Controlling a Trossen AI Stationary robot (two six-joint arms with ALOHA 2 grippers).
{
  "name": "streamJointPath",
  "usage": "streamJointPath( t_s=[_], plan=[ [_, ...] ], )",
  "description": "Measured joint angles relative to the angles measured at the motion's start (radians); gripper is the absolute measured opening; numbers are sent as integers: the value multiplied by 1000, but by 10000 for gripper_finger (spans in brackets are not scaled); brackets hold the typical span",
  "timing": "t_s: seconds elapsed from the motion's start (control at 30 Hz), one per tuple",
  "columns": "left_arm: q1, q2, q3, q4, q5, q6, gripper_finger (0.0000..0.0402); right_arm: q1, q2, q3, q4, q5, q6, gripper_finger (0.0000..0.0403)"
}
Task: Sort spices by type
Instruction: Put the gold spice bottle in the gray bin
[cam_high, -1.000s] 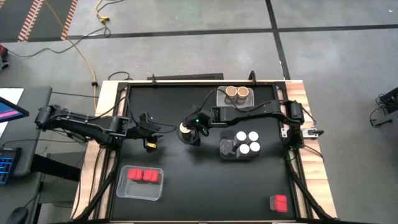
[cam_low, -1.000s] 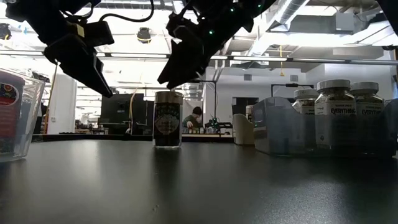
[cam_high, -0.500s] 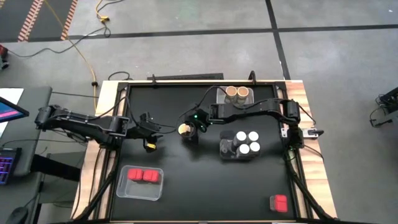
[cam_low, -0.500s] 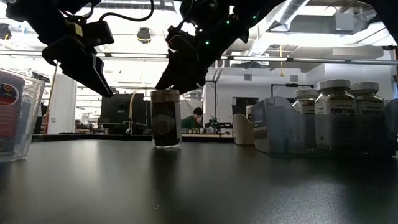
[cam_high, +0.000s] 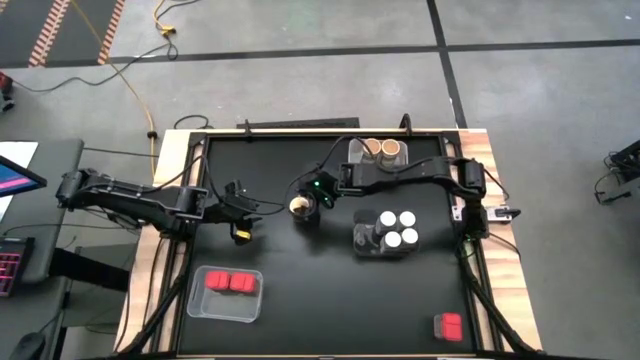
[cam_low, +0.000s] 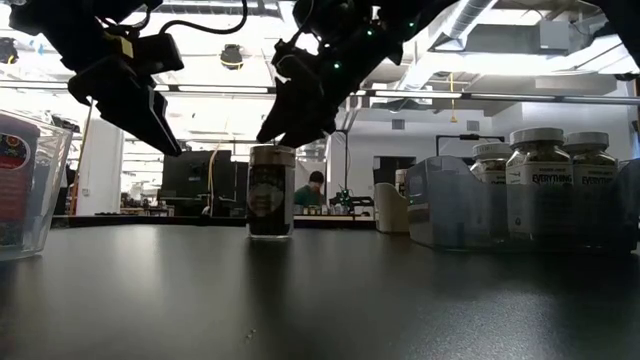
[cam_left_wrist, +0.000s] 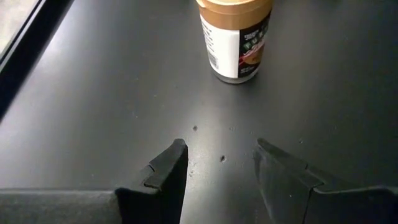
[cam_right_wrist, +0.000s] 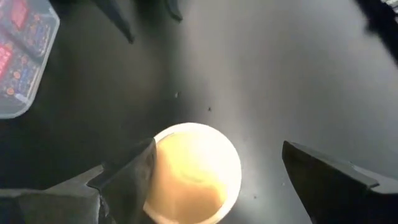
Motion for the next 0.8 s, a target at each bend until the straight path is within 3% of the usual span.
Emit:
streamJointPath(
  t_s=[0.8],
  plan=[
    [0, 0, 0, 2, 0, -1, 171, 29, 43, 2, -64, -1, 42, 376]
  ],
)
